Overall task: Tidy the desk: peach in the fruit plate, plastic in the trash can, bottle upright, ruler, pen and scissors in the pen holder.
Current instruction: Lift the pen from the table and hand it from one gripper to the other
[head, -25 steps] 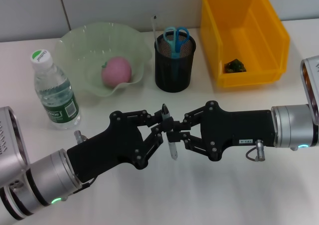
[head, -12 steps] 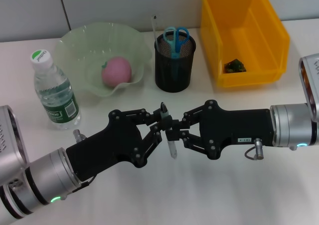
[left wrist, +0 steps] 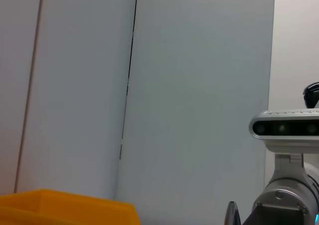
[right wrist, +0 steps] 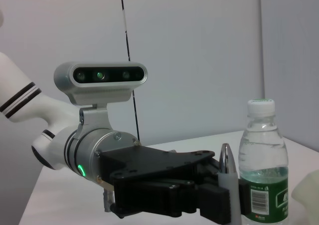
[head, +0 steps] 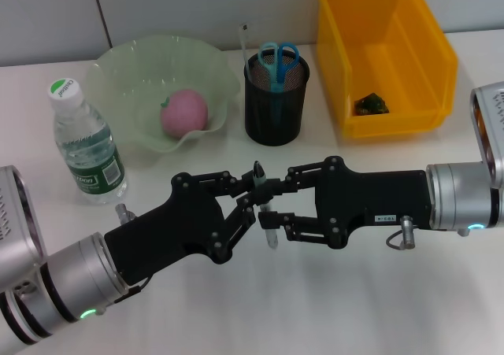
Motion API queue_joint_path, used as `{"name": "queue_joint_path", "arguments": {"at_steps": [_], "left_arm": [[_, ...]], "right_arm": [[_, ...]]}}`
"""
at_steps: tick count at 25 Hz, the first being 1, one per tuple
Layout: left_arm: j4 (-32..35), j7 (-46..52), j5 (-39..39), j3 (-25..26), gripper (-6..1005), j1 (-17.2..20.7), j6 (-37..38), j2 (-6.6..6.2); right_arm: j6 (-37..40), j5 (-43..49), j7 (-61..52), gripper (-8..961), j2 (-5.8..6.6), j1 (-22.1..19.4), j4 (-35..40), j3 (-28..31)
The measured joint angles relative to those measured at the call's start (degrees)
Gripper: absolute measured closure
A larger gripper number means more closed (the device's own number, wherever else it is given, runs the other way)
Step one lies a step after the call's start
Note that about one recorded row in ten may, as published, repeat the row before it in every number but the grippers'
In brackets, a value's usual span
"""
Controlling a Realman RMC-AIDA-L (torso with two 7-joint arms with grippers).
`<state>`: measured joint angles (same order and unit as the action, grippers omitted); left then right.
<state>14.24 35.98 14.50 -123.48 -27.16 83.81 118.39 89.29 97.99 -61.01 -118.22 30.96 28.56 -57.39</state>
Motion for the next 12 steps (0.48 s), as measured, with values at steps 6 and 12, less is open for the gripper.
{"name": "queue_joint_path", "arguments": {"at_steps": [6,12], "left_arm": [[0.34,0.17,-0.44,1.66,868,0.58,0.45,-0.07],[0.63,0.22,-0.56,4.34,868,1.89,1.56,0.02]], "right_arm": [[0.52,-0.78,-0.12,456,-0.05,-1.14,0.89,1.12],[1.57,-1.33,0.11,381,-0.08,-1.79,0.71,4.18]]}}
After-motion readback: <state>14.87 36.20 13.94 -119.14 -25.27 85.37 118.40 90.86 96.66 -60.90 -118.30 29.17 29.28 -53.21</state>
